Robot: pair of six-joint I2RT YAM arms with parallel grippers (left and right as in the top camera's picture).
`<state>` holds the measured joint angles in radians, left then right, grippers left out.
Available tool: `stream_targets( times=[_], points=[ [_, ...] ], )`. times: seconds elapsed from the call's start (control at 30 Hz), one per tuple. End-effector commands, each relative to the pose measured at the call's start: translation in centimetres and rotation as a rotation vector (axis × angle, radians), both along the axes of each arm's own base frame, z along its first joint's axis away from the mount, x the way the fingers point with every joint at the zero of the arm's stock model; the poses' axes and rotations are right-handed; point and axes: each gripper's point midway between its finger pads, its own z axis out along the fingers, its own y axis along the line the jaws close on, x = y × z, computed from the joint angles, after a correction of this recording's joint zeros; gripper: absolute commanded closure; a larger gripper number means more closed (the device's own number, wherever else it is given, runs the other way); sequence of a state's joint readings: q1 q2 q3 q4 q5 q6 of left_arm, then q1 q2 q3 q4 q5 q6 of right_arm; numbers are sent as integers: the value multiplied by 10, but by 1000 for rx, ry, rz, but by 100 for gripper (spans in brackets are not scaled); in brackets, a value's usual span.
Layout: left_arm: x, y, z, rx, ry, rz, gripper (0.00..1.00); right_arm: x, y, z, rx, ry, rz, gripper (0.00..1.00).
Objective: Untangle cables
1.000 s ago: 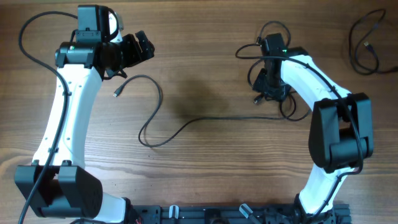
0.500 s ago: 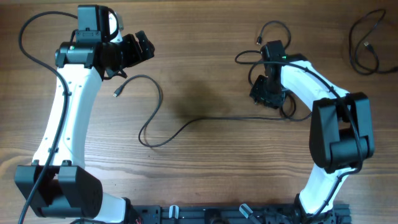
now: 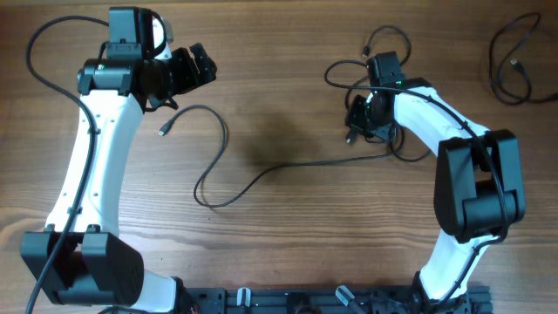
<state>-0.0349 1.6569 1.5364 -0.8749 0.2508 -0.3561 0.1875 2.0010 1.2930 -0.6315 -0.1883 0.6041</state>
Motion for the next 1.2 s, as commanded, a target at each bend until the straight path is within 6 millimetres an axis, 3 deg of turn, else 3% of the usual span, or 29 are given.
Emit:
stream_targets(
  times=[0.0,0.37,0.47,0.6,0.67,0.73,0.77,0.8,0.9,1.0,1.17],
  points=[
    [2,1,-4,18,2,-5,2,-4,31,13,119,-10,154,94],
    [2,1,-4,18,2,-5,2,-15,144,120,499,-170,470,95],
    [2,1,-4,18,2,-5,2,-19,154,121,495,-160,468,95],
    [2,1,-4,18,2,-5,2,-22,142,96,337,-103,395,94],
    [2,1,-4,18,2,-5,2,-27,145,94,321,-104,425,84],
    [2,1,-4,18,2,-5,2,-29,148,94,313,-119,474,47],
    [2,1,-4,18,2,-5,2,-29,146,92,297,-124,489,20],
    [2,1,-4,18,2,-5,1,-27,136,88,254,-116,466,7],
    [2,1,-4,18,2,-5,2,-15,115,95,228,-116,416,2],
    [2,1,-4,19,2,-5,2,4,95,114,220,-154,384,2],
    [2,1,-4,18,2,-5,2,43,44,147,119,-240,267,2]
  ],
)
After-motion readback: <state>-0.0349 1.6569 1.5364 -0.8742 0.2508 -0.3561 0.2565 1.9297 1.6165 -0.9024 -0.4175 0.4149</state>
